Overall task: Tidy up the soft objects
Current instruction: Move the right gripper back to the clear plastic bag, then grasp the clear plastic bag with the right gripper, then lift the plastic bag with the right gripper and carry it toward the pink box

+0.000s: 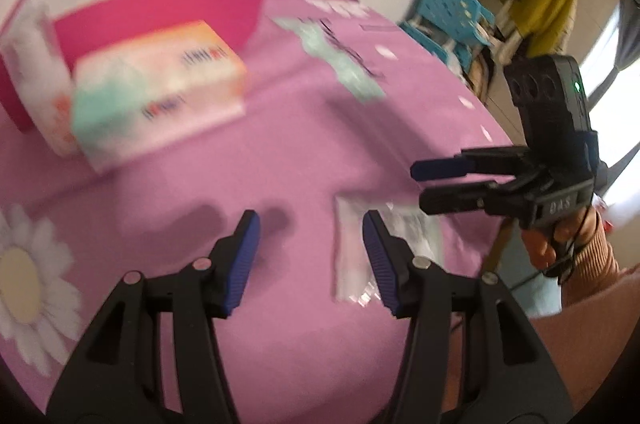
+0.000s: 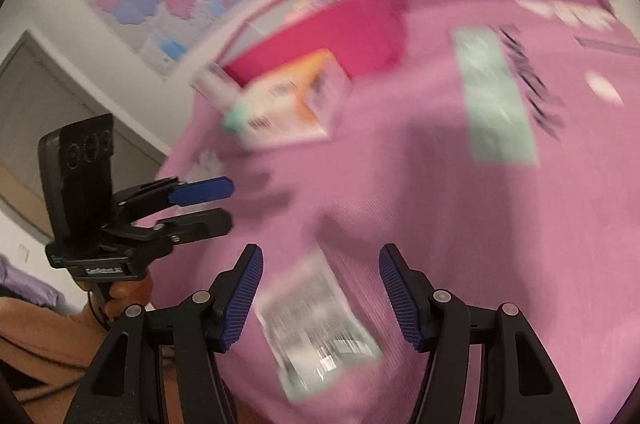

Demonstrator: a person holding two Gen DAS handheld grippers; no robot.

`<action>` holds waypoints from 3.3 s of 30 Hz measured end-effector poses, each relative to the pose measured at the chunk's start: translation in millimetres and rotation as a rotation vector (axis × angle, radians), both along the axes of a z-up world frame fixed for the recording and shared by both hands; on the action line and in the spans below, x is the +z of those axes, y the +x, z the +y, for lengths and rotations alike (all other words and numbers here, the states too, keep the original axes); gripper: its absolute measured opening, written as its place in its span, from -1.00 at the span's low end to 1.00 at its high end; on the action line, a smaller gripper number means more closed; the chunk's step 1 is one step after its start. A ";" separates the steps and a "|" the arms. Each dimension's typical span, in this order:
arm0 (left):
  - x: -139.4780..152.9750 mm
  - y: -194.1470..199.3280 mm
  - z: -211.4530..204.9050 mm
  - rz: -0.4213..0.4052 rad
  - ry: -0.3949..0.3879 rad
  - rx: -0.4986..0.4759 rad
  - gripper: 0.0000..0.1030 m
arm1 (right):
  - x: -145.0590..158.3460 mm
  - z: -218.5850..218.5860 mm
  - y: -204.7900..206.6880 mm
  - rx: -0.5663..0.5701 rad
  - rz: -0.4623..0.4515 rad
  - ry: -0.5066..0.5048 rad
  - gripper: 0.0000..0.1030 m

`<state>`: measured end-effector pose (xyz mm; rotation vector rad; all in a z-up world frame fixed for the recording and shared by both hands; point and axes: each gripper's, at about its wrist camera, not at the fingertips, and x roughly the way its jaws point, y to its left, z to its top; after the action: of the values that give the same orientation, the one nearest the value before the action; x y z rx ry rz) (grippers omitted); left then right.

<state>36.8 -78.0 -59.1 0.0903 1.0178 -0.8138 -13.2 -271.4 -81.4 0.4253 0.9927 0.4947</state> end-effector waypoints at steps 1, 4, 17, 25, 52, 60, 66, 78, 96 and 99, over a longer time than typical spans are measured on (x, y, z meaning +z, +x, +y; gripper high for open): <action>-3.2 -3.9 -2.2 0.011 0.004 -0.015 0.07 | -2.0 -1.6 -4.4 -0.002 0.011 -0.004 0.20; -13.5 -14.7 -8.6 0.053 0.014 -0.062 0.07 | -7.4 -2.8 -17.8 0.012 0.039 -0.030 0.20; -22.3 -28.7 -16.9 0.070 0.012 -0.088 0.07 | -13.8 21.3 -26.8 0.062 0.019 -0.009 0.22; -23.6 -27.4 -13.5 0.069 -0.008 -0.051 0.07 | -25.0 34.0 -11.0 0.069 0.013 0.149 -0.14; -18.9 21.9 24.7 0.121 -0.126 -0.059 0.32 | 6.2 47.2 38.6 0.225 -0.200 0.256 -0.78; -23.6 30.0 31.9 0.124 -0.133 -0.010 -0.31 | 0.4 42.1 56.4 0.210 -0.169 0.278 -0.78; -25.0 33.2 32.2 0.126 -0.140 0.010 -0.38 | -4.4 39.6 63.4 0.176 -0.142 0.272 -0.78; -13.0 38.7 36.3 0.106 -0.177 -0.036 0.16 | -13.4 30.7 71.6 0.187 -0.104 0.447 -0.78; -24.5 43.8 34.0 0.150 -0.189 0.084 -0.85 | -23.8 38.2 82.8 0.116 -0.016 0.356 -0.42; -25.8 45.1 36.9 0.148 -0.189 0.104 -0.86 | -28.5 36.3 82.3 0.092 0.009 0.304 -0.31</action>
<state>81.9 -41.1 -84.9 -0.1852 1.0708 -0.8264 69.1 -235.1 -109.9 0.6561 0.9512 0.7313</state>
